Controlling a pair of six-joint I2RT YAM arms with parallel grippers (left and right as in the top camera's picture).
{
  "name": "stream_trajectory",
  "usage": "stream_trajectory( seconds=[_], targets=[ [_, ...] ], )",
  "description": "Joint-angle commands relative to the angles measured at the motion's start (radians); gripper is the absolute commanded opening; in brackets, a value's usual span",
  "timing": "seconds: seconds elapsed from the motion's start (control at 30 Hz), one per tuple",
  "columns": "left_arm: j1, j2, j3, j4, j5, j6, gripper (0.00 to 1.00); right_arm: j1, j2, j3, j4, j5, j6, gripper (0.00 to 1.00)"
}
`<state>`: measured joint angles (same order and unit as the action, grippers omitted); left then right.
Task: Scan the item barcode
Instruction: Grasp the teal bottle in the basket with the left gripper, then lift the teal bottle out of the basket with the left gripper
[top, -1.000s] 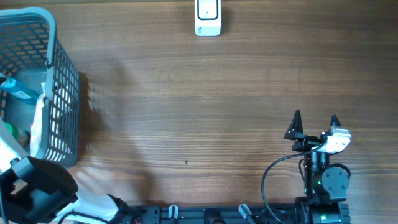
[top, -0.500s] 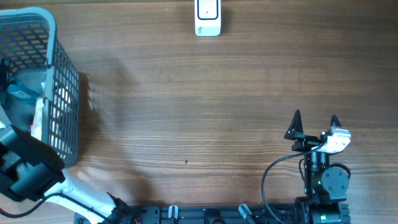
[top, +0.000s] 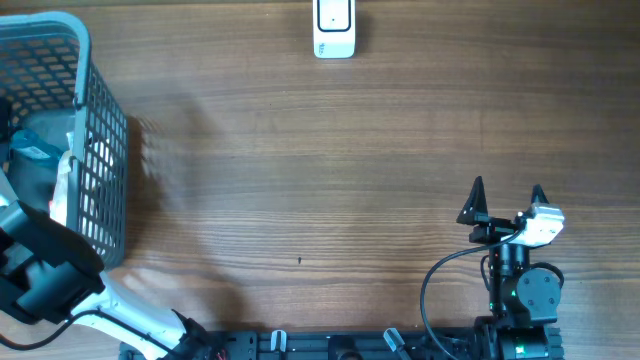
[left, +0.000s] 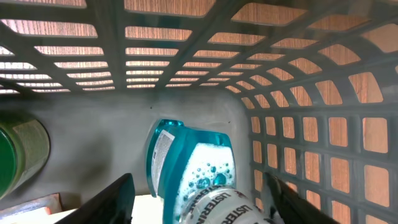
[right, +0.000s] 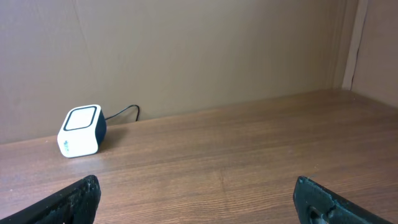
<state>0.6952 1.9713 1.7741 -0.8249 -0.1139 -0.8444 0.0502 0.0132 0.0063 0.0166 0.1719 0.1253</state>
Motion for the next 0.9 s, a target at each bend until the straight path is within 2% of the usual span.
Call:
stream_trajectory(
  seconds=[0.0, 0.17, 0.4, 0.43, 0.53, 0.67, 0.73, 0.87],
  targets=[
    [0.003, 0.023, 0.012, 0.003, 0.006, -0.002, 0.66, -0.003, -0.004, -0.001, 0.005, -0.016, -0.017, 1.0],
    [0.003, 0.032, 0.012, 0.003, 0.006, -0.002, 0.69, -0.003, -0.004, -0.001, 0.005, -0.016, -0.017, 1.0],
    [0.002, 0.072, 0.012, 0.003, 0.026, -0.002, 0.68, -0.003, -0.004, -0.001, 0.005, -0.016, -0.017, 1.0],
    [0.002, 0.076, 0.012, 0.002, 0.028, -0.002, 0.66, -0.003, -0.004, -0.001, 0.005, -0.016, -0.017, 1.0],
    [0.002, 0.08, 0.012, 0.002, 0.036, -0.002, 0.51, -0.003, -0.004, -0.001, 0.005, -0.016, -0.017, 1.0],
    [0.003, 0.079, 0.012, -0.002, 0.046, -0.001, 0.46, -0.003, -0.004, -0.001, 0.005, -0.016, -0.018, 1.0],
    [0.003, 0.079, 0.012, -0.008, 0.047, -0.002, 0.38, -0.003, -0.004, -0.001, 0.005, -0.016, -0.018, 1.0],
    [0.003, 0.074, 0.013, -0.023, 0.071, -0.001, 0.37, -0.003, -0.004, -0.001, 0.005, -0.016, -0.018, 1.0]
  ],
)
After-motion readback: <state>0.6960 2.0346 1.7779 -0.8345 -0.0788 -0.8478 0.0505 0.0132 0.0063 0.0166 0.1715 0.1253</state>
